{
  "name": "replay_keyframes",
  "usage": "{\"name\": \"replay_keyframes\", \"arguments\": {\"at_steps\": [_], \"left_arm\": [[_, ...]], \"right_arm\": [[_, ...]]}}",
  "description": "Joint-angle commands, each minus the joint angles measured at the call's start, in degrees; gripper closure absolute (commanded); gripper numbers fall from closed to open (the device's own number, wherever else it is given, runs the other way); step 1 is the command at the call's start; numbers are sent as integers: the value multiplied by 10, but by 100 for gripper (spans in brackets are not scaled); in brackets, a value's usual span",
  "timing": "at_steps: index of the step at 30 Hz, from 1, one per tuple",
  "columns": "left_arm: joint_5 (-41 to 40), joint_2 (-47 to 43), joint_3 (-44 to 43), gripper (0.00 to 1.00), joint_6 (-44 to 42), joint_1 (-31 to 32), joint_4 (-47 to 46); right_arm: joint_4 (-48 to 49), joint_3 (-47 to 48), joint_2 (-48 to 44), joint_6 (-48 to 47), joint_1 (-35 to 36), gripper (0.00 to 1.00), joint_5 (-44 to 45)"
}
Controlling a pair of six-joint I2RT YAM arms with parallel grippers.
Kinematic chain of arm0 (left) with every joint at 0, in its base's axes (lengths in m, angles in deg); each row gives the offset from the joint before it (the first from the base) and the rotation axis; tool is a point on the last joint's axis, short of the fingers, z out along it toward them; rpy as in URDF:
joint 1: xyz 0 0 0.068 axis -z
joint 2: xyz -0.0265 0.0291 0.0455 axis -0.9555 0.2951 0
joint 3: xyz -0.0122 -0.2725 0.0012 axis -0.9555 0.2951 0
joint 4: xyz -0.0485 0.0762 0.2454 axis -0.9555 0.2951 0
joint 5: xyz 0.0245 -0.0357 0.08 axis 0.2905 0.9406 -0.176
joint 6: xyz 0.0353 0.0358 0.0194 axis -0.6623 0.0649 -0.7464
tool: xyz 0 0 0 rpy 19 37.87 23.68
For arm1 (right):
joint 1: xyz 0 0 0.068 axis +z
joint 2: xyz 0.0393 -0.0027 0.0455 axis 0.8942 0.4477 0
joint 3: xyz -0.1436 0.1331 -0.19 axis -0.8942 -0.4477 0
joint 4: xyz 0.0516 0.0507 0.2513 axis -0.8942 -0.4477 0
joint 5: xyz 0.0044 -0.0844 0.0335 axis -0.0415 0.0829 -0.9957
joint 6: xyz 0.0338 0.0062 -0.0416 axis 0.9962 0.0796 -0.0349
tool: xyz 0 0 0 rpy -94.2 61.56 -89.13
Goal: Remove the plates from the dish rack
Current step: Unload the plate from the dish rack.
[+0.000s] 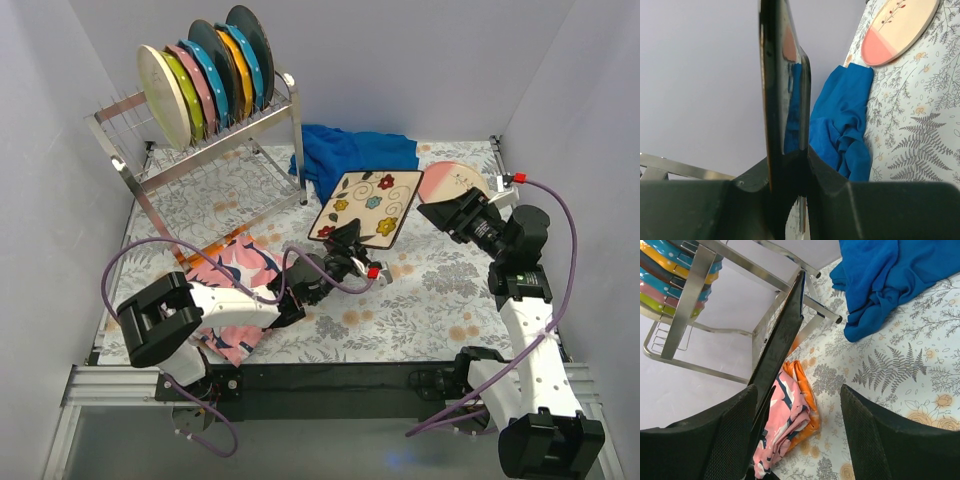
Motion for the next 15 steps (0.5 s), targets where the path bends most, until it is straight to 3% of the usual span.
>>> {"name": "replay_keyframes", "arguments": {"at_steps": [1, 15], "left_arm": [[-9, 6, -11, 100, -26, 10, -154], [-9, 49, -22, 100, -29, 23, -178]], "right_arm": [[30, -3, 6, 13, 0, 27, -3], [46, -41, 33, 6, 29, 30, 23]]}}
